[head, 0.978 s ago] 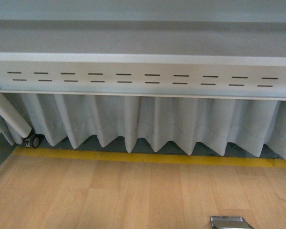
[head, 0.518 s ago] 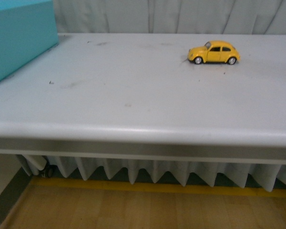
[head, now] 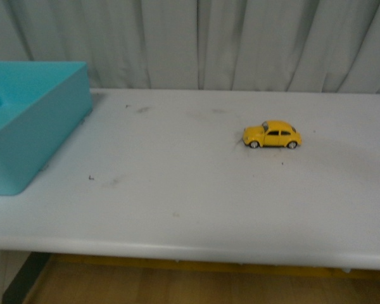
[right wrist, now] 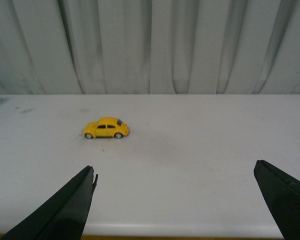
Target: Wind up and store yellow beetle toy
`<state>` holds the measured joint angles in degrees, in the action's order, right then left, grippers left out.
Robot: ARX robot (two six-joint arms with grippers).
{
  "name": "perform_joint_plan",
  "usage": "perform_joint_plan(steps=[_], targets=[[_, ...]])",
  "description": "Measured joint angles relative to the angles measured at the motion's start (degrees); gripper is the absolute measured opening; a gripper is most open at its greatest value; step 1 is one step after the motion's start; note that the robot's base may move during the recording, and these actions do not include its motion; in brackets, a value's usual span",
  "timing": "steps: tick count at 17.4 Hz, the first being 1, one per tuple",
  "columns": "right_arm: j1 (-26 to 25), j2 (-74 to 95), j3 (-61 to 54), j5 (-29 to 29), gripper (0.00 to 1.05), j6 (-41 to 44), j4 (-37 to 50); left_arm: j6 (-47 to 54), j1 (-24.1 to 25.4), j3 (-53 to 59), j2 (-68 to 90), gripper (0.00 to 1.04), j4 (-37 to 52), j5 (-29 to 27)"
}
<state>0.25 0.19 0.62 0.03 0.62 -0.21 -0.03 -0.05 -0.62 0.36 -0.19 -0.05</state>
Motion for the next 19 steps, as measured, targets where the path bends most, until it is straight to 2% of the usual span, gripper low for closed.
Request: perform_joint_plan(steps=[19], targets=[[0.0, 0.0, 0.0, 0.0, 0.98, -0.1, -0.1, 0.0, 0.0, 0.0, 0.0, 0.98, 0.0, 0.0]])
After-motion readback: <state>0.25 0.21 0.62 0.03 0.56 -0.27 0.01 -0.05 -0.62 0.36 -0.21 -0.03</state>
